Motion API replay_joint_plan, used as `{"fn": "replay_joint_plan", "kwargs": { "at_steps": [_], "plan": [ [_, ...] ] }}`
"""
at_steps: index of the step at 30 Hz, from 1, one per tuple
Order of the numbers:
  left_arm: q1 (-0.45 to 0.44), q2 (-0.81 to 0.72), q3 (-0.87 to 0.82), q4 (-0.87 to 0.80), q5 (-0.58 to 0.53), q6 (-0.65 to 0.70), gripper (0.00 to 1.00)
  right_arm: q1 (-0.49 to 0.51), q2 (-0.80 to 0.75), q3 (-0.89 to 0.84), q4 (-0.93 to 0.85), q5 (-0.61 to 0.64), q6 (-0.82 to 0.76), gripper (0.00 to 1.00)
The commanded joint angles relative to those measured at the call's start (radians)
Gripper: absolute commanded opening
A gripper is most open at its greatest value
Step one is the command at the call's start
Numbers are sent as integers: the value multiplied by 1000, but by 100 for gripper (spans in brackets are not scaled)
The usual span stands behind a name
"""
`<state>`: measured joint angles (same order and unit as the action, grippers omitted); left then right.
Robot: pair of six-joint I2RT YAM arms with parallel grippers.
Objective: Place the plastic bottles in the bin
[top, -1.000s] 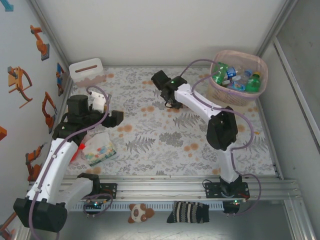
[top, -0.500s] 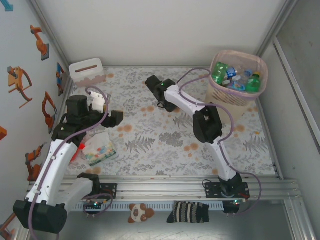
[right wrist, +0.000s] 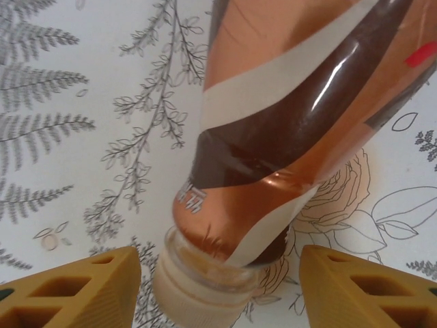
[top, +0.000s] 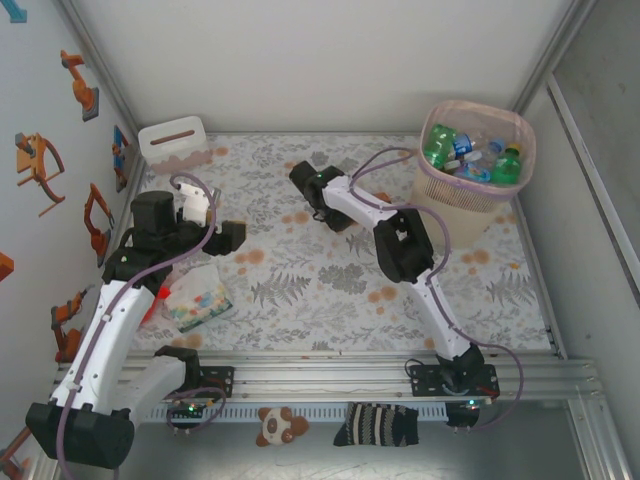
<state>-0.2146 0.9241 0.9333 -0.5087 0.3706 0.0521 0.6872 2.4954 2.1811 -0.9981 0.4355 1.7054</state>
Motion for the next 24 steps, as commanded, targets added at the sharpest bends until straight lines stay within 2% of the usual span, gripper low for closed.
{"fn": "replay_joint_plan", "kwargs": {
  "at_steps": [1, 15, 20, 24],
  "plan": [
    [1, -14, -8, 9, -2, -3, 84, -5, 6, -3, -33, 26, 38, 58],
    [3, -10, -7, 7, -8, -2, 84, -15, -122, -207, 39, 46, -31, 33],
    [1, -8, -8, 5, -12, -2, 84, -15, -173, -258, 74, 34, -137, 22],
    [2, -7, -6, 6, -11, -2, 85, -15, -238, -308, 130, 14, -300, 19]
  ]
}}
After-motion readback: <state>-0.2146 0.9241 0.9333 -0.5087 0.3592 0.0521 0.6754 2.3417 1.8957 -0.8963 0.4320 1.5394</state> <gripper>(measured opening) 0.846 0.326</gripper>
